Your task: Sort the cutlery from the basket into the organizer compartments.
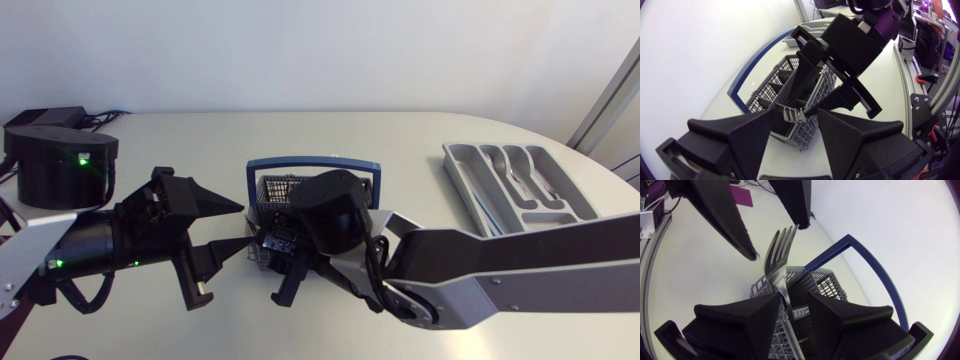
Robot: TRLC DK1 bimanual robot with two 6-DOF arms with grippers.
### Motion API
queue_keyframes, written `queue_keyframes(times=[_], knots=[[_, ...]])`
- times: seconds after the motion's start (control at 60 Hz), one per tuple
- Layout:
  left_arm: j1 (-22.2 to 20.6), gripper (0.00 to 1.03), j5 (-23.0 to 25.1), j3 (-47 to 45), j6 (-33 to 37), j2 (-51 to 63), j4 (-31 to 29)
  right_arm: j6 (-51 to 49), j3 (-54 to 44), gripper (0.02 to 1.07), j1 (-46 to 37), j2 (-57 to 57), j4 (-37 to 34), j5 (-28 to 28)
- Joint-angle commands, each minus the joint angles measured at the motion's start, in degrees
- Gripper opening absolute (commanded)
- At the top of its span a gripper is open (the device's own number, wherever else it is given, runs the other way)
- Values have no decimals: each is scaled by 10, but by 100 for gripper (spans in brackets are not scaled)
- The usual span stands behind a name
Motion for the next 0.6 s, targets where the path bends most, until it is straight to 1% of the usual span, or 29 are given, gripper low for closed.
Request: queue_keyframes(times=[0.0, 0.117, 0.2, 0.3, 0.383, 0.5, 0.583], knots=[[2, 60, 4, 14, -6, -21, -12, -8, 13, 38, 6, 15, 15, 15], [5, 60, 4, 12, -6, -36, -23, -11, 16, 38, 6, 22, 22, 27], [17, 60, 7, 10, -6, -43, -30, -16, 17, 38, 9, 30, 27, 41], [30, 60, 19, 6, -6, -53, -35, -23, 22, 26, 13, 38, 40, 65], [31, 60, 20, 3, -6, -61, -39, -28, 27, 24, 13, 48, 40, 65], [34, 60, 21, -2, -5, -71, -44, -35, 32, 13, 15, 60, 40, 64], [37, 60, 23, -3, -3, -76, -49, -37, 34, 10, 15, 68, 39, 65]])
